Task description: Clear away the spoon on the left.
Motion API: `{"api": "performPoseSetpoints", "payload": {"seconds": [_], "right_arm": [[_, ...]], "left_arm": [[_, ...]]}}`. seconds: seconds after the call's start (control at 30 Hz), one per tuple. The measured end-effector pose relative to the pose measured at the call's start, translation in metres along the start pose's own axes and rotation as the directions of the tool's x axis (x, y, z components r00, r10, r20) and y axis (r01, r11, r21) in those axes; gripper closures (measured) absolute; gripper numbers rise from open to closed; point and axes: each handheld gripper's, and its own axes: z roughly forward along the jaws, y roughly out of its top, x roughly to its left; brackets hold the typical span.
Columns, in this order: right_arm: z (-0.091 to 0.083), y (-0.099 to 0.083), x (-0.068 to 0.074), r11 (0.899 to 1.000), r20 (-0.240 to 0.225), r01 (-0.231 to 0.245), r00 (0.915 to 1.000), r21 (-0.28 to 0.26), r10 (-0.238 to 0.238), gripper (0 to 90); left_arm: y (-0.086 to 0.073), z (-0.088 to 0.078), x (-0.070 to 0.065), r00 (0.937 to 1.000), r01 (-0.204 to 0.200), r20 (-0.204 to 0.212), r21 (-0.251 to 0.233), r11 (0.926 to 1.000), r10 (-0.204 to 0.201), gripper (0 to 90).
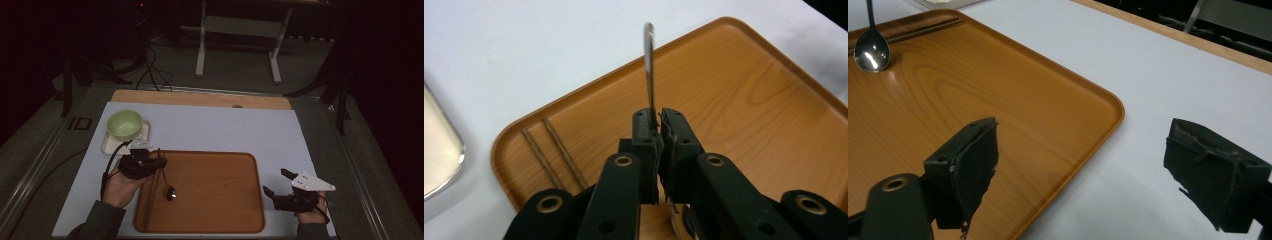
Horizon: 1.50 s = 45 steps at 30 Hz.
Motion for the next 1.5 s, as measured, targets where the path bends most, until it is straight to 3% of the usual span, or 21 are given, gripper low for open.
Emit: {"api": "performPoseSetpoints", "payload": {"seconds": [0.17,0.2,0.27,0.4,0.83,0.97,1.13,1.37,1.4,1.5], "right_arm": [[0.0,0.0,0.0,1.0,0.0,0.0,1.0,0.001,0.0,13.8],[0.0,0.0,0.0,1.0,-0.001,0.0,1.0,0.002,0.0,13.8],[0.0,0.0,0.0,1.0,-0.002,-0.001,1.0,0.001,0.001,13.8],[0.0,0.0,-0.001,1.0,-0.002,-0.001,1.0,0.0,0.001,13.8],[0.001,0.0,0.0,1.0,-0.005,0.004,1.0,0.007,-0.004,13.7],[0.001,0.0,0.0,1.0,-0.007,0.004,1.0,0.007,-0.004,13.8],[0.001,0.0,0.0,1.0,-0.007,0.002,1.0,0.007,-0.002,13.8],[0.001,0.0,0.0,1.0,-0.009,0.004,1.0,0.007,-0.004,13.8],[0.001,0.0,0.0,1.0,-0.009,0.004,1.0,0.008,-0.004,13.8],[0.001,0.0,0.0,1.0,-0.01,0.004,0.9999,0.008,-0.004,13.8]], "left_arm": [[-0.002,0.017,0.009,0.9988,0.013,0.046,0.023,0.9997,-0.014,84.4],[-0.004,0.025,0.014,0.9971,0.03,0.069,0.04,0.9987,-0.033,84.2],[-0.007,0.033,0.016,0.9959,0.042,0.078,0.057,0.9975,-0.046,84.0],[-0.017,0.043,0.017,0.9948,0.063,0.074,0.091,0.9938,-0.07,83.3],[-0.035,0.059,0.018,0.9902,0.113,0.069,0.118,0.9866,-0.121,75.5],[-0.037,0.063,0.017,0.9932,0.105,0.036,0.126,0.9864,-0.111,70.6],[-0.036,0.069,0.011,0.9984,0.045,-0.041,0.148,0.988,-0.039,59.6],[-0.033,0.074,0.013,0.9975,0.012,-0.07,0.133,0.991,-0.003,52.2],[-0.031,0.076,0.013,0.9956,-0.008,-0.092,0.137,0.9905,0.02,50.6],[-0.029,0.078,0.015,0.9932,-0.012,-0.113,0.137,0.9904,0.028,46.6]]}}
